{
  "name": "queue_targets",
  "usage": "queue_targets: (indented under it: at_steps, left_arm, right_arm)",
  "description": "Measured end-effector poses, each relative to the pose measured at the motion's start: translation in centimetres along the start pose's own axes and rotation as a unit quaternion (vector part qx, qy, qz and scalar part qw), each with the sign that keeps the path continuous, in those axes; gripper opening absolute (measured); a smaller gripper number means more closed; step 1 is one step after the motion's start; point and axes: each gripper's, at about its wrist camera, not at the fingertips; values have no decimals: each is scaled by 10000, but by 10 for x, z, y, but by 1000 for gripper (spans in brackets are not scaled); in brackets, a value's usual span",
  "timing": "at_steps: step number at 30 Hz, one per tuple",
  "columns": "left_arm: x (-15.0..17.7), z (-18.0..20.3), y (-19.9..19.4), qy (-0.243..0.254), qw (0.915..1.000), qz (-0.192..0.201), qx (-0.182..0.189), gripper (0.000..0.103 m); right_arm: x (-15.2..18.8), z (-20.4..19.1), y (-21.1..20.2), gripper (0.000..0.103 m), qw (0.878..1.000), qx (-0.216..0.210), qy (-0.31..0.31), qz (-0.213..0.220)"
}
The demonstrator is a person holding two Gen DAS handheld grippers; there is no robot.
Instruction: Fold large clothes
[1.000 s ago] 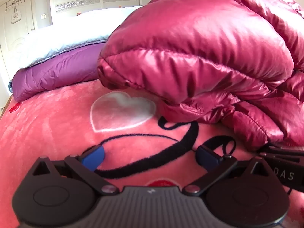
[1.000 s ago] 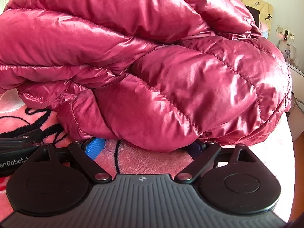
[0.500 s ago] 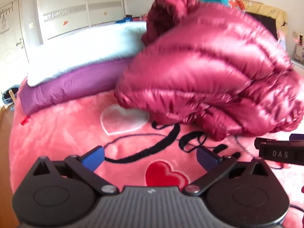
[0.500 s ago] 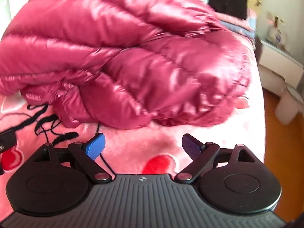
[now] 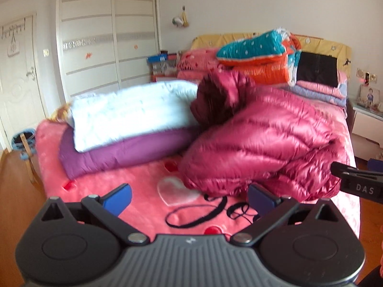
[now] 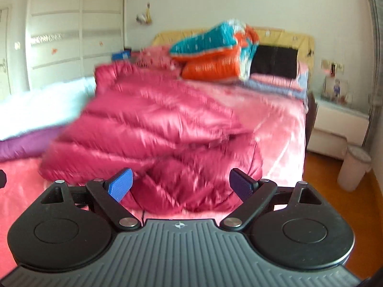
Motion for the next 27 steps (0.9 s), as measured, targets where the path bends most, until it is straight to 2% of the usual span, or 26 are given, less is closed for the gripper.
queue_targets:
  at_steps: [4, 6, 7, 10, 12, 20, 27]
  left_arm:
    - [-8, -1, -25, -63, 9998, 154, -147, 102]
    - [-11, -2, -34, -86, 9996, 172, -184, 102]
    - [-13, -4, -39, -91, 9996, 190, -199, 102]
    - [-15, -7, -52, -73, 9993, 264, -244, 102]
    - [-17, -10, -59, -83, 9991, 328, -262, 102]
    - [-17, -24, -83, -222, 9981, 502, -270, 102]
    - [-13, -34, -92, -255, 9976, 560, -328, 102]
  right_arm:
    - [-7, -15, -45, 103, 9998, -106, -105, 124]
    - [-12, -13, -45, 103, 9996, -145, -199, 132]
    - [-15, -17, -57, 103, 9993, -146, -307, 181]
    - [-14, -30, -45, 103, 9981, -137, -558, 208]
    - [-18, -36, -55, 103, 9976, -228, -615, 238]
    - [-20, -42, -68, 103, 9955, -380, -654, 562]
    - [-22, -52, -71, 103, 9944, -629, -590, 617]
Point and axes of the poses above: each gripper's, at about its wrist camera, not at the fingertips, and y roughly the way its jaws point, z to its right, x to its underside, and after that the axes turned 12 degrees about -x, right-handed
